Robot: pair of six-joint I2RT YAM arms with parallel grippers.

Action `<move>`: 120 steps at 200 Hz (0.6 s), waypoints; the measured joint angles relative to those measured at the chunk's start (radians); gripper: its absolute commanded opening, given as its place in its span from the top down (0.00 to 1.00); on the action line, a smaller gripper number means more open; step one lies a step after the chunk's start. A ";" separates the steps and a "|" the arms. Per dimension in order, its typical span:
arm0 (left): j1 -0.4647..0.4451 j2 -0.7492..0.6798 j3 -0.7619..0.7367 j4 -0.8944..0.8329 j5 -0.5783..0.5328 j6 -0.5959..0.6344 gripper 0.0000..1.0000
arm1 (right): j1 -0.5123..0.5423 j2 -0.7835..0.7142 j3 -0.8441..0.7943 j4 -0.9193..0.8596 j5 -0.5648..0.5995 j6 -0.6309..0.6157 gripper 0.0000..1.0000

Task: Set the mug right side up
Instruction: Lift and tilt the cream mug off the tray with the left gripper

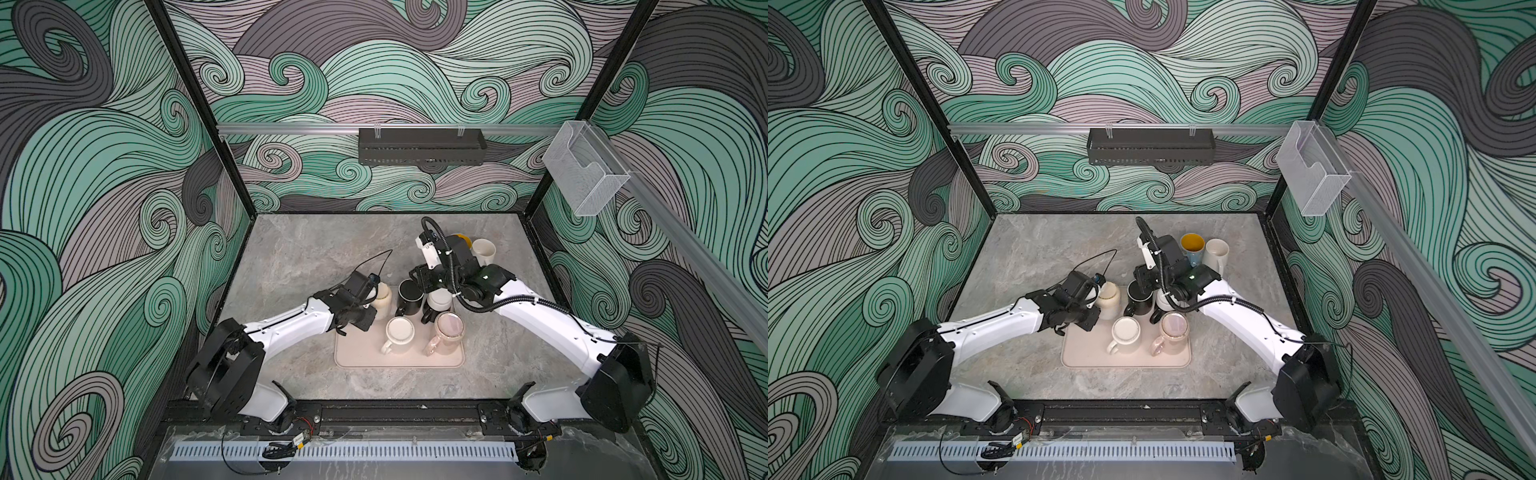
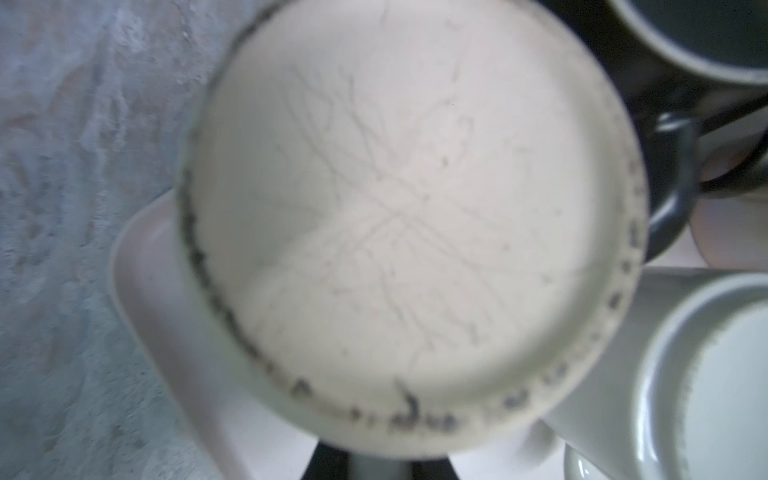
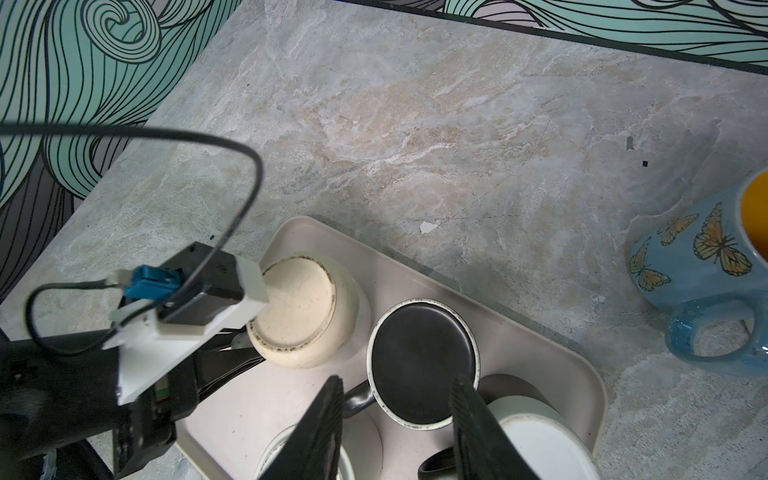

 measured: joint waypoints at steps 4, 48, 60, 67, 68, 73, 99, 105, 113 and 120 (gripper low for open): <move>0.000 -0.014 0.000 -0.004 -0.006 -0.004 1.00 | 0.001 0.000 0.000 0.001 0.000 0.000 0.57; 0.000 -0.144 0.000 -0.042 -0.080 -0.043 1.00 | 0.002 -0.002 0.003 0.002 -0.001 0.001 0.57; 0.000 -0.173 0.003 -0.060 -0.095 -0.051 1.00 | 0.002 -0.002 0.009 0.001 -0.002 0.002 0.57; 0.000 -0.192 0.006 -0.074 -0.099 -0.054 1.00 | 0.002 -0.002 0.013 0.002 -0.002 0.001 0.57; 0.000 -0.193 0.007 -0.076 -0.099 -0.055 1.00 | 0.002 -0.002 0.014 0.002 -0.002 0.002 0.57; 0.000 -0.207 0.012 -0.084 -0.100 -0.057 1.00 | 0.002 -0.002 0.017 0.002 -0.003 0.002 0.57; 0.000 -0.291 0.029 -0.085 -0.093 -0.075 1.00 | 0.002 -0.008 0.023 0.002 -0.009 0.005 0.57; 0.000 -0.315 0.030 -0.076 -0.089 -0.079 1.00 | 0.002 -0.010 0.023 0.002 -0.010 0.006 0.57; 0.002 -0.348 0.030 -0.062 -0.079 -0.088 1.00 | 0.002 -0.011 0.023 0.002 -0.010 0.009 0.57; 0.004 -0.374 0.032 -0.050 -0.066 -0.096 1.00 | 0.002 -0.011 0.023 0.003 -0.010 0.013 0.57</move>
